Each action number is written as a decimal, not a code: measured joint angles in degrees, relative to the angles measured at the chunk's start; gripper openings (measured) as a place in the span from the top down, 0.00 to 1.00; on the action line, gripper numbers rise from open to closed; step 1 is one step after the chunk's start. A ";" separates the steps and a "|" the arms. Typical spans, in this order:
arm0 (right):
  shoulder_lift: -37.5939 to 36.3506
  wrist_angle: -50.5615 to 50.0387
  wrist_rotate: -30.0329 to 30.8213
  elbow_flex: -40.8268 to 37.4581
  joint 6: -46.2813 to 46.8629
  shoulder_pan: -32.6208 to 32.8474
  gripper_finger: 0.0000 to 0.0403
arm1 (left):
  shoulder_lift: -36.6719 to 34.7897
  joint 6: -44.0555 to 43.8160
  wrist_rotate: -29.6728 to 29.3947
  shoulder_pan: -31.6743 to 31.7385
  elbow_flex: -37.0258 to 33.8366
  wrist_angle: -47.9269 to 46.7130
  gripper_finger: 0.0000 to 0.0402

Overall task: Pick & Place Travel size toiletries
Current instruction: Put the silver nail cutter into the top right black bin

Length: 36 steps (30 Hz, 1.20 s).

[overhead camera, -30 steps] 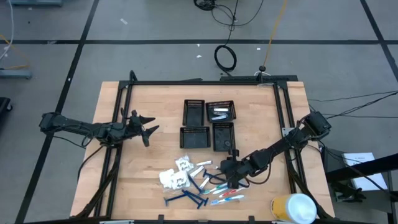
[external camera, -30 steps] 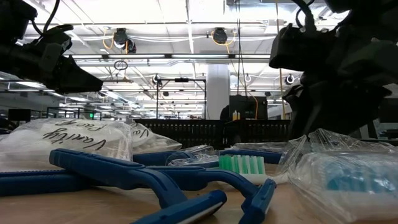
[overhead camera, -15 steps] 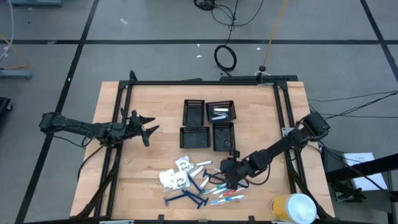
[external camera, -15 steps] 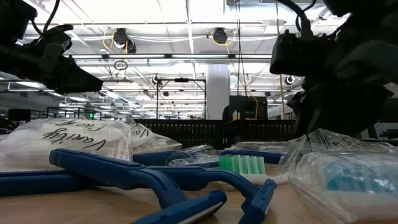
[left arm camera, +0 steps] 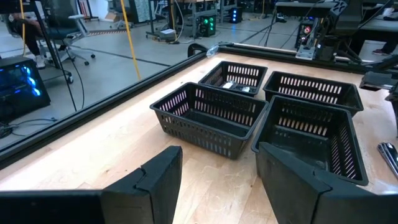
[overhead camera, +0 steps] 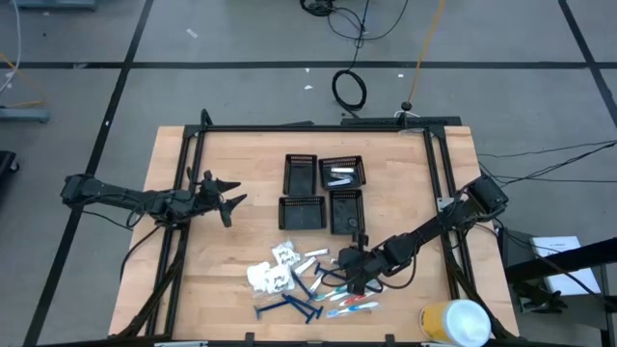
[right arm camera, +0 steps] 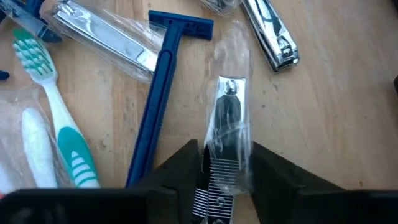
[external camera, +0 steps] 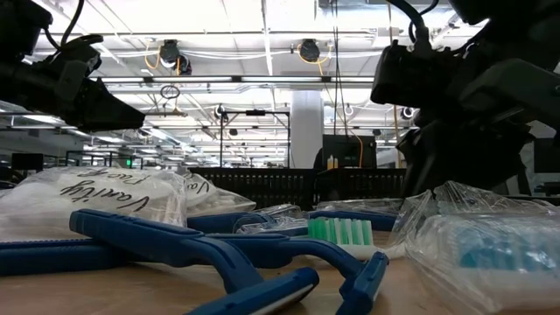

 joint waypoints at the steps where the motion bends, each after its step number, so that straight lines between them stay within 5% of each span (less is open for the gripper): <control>1: 0.02 -0.07 -0.12 -0.03 -0.01 0.00 0.76 | 0.00 0.01 0.00 -0.02 0.00 0.01 0.48; 7: 0.07 -0.13 -0.44 -0.07 0.16 -0.04 0.90 | -0.01 0.02 0.00 -0.01 0.00 0.01 0.48; 36: -14.42 2.18 -0.46 -0.36 -10.41 0.07 0.90 | -0.02 0.02 0.00 -0.02 0.00 -0.01 0.48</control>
